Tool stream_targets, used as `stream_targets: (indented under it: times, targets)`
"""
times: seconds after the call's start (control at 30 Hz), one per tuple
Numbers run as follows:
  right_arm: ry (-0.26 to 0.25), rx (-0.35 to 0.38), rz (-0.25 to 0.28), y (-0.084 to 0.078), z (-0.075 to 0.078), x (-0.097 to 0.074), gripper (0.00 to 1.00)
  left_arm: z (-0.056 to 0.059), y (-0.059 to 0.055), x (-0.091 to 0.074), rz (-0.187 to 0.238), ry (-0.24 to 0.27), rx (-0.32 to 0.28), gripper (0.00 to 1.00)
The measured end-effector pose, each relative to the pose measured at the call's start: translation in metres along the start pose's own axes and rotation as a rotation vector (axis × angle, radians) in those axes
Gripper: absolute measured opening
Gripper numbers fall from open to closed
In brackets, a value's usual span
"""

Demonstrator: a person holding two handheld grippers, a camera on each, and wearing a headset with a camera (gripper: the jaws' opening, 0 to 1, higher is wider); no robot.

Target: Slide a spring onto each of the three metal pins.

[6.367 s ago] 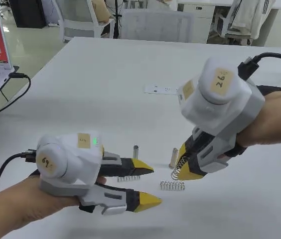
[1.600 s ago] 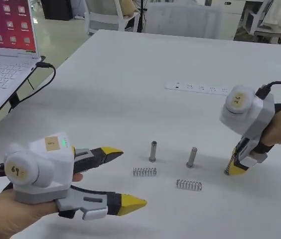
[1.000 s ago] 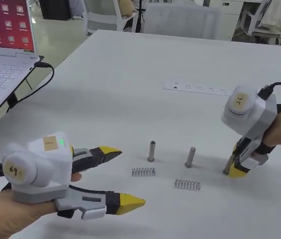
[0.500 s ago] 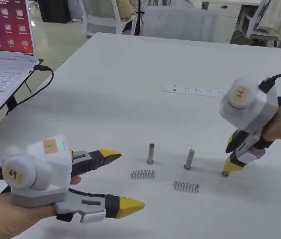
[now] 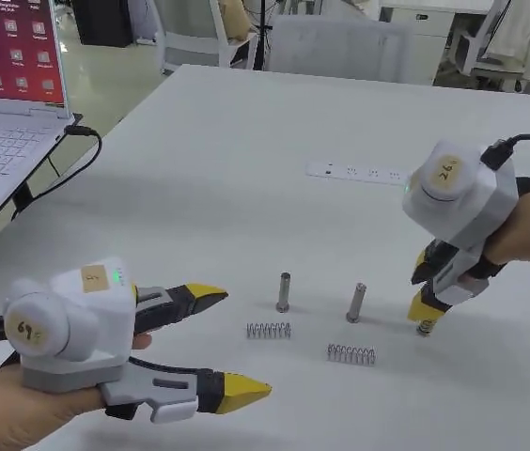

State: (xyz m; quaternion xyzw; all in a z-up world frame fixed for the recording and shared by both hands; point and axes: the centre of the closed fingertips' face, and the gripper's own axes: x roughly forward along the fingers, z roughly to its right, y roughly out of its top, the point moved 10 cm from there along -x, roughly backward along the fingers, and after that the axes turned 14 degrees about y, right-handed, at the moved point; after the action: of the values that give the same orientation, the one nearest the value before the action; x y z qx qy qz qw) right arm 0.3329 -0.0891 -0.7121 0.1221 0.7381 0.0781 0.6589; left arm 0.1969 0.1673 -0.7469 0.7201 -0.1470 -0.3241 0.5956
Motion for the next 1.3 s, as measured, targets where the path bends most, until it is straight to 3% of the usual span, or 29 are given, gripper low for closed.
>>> stream_targets:
  times: [0.67,1.3]
  targets:
    - [0.041,-0.057,0.02,0.022,-0.028,0.005,0.27,0.0,0.002,0.0,0.008,-0.002,0.006,0.65]
    - [0.104,-0.098,-0.016,0.031,-0.039,0.039,0.22,0.0,0.002,-0.001,0.014,-0.005,0.009,0.64]
